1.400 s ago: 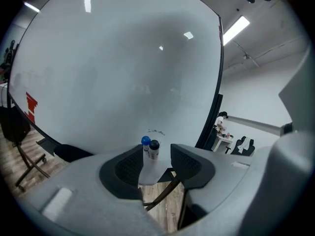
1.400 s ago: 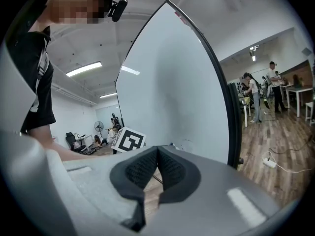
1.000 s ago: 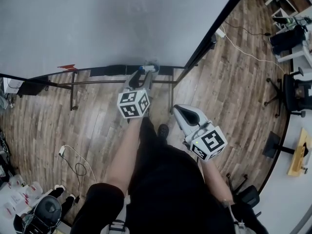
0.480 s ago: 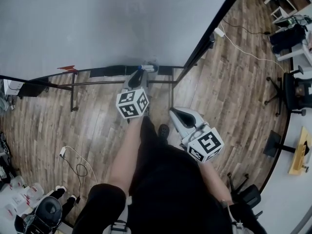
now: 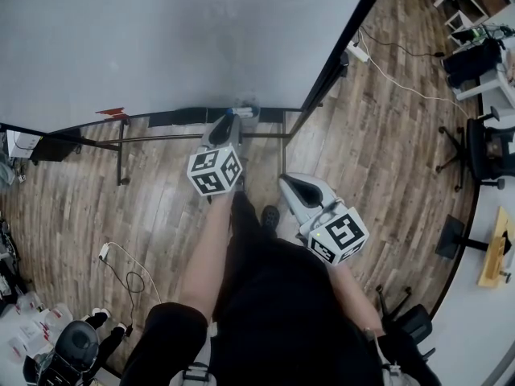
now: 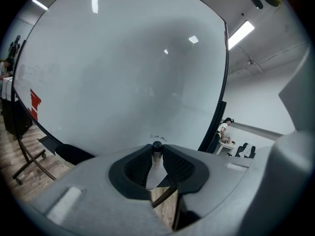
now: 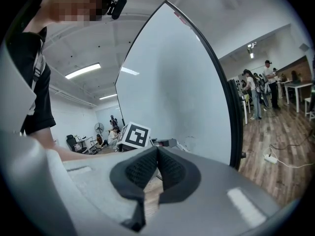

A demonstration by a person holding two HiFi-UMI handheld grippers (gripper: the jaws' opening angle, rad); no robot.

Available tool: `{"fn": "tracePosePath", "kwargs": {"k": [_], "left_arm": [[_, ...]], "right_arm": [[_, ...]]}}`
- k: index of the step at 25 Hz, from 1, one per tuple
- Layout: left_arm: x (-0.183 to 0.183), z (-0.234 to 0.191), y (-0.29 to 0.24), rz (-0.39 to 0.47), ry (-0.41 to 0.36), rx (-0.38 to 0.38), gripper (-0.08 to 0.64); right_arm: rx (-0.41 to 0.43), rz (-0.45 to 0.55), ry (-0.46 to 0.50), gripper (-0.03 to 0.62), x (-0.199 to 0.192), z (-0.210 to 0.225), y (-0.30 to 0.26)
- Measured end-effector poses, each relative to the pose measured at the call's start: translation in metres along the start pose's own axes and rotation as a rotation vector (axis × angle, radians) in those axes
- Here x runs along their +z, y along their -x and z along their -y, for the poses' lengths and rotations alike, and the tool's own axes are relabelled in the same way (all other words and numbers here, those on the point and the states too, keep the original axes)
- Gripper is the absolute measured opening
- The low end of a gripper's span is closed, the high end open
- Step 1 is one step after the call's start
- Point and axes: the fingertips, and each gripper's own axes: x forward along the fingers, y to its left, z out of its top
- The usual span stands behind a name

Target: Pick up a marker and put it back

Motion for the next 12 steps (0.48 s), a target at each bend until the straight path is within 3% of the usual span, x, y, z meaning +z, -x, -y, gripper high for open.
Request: {"fn": "tracePosePath", "kwargs": {"k": [12], "left_arm": [[0.033,0.019,0.033,0.090,-0.039,-0.007,0.071]], "right_arm": [[-0.007,0.050,-0.011,0.003,0.004,-0.004,0.022]]}}
